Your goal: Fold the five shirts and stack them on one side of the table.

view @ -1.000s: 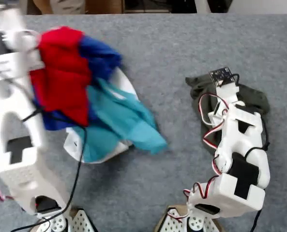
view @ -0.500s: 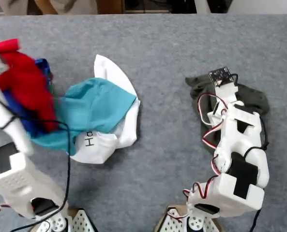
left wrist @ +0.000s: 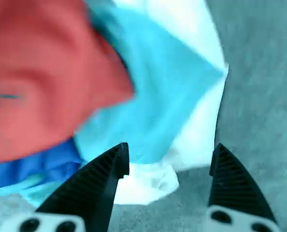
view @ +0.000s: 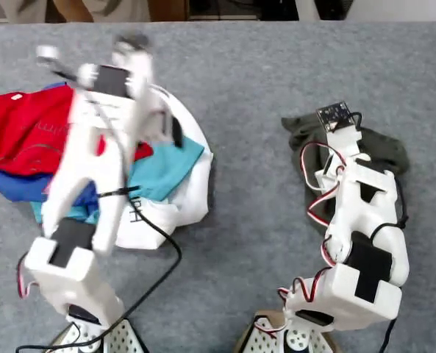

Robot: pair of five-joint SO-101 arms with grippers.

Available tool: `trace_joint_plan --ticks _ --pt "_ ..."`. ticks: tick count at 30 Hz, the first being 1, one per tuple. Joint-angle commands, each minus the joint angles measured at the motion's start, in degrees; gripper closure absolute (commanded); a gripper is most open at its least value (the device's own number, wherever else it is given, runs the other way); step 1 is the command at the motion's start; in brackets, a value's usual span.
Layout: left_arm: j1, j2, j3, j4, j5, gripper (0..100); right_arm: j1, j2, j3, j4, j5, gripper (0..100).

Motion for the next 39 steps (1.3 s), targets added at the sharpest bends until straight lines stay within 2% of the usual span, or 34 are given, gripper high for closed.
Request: trace_joint_plan --ticks 1,3,7,13,17,20,24,32,39 --pt "2.37 4.0 5.98 -6.33 0.62 73 -1.63 -1.1 0.04 -1.58 -0.44 99.7" --pt "1.85 8.13 7.74 -9.05 0.7 73 -1.54 -1.1 0.04 -1.58 -0.44 99.7" --pt "-1.14 16.92 6.95 -9.58 0.79 74 -1.45 -1.1 0.04 -1.58 -0.44 99.7" --pt "-9.58 28.88 -0.44 -9.14 0.35 99 -1.45 -1.1 0.04 -1.58 -0.44 99.7" --pt "-14.24 30.29 -9.14 -1.05 0.35 98 -1.45 -1.1 0.04 -1.58 -0.44 99.7" --pt "-18.11 30.11 -20.13 4.84 0.35 98 -1.45 -1.1 0.04 -1.58 -0.44 99.7" --pt "-24.7 26.86 -33.49 5.19 0.35 98 -1.45 -1.1 0.04 -1.58 -0.44 99.7" --pt "-34.9 13.67 -50.37 4.92 0.26 98 -1.45 -1.1 0.04 -1.58 -0.44 99.7" --pt "-48.0 13.85 -52.75 4.84 0.7 98 -1.63 -1.1 0.04 -1.58 -0.44 99.7"
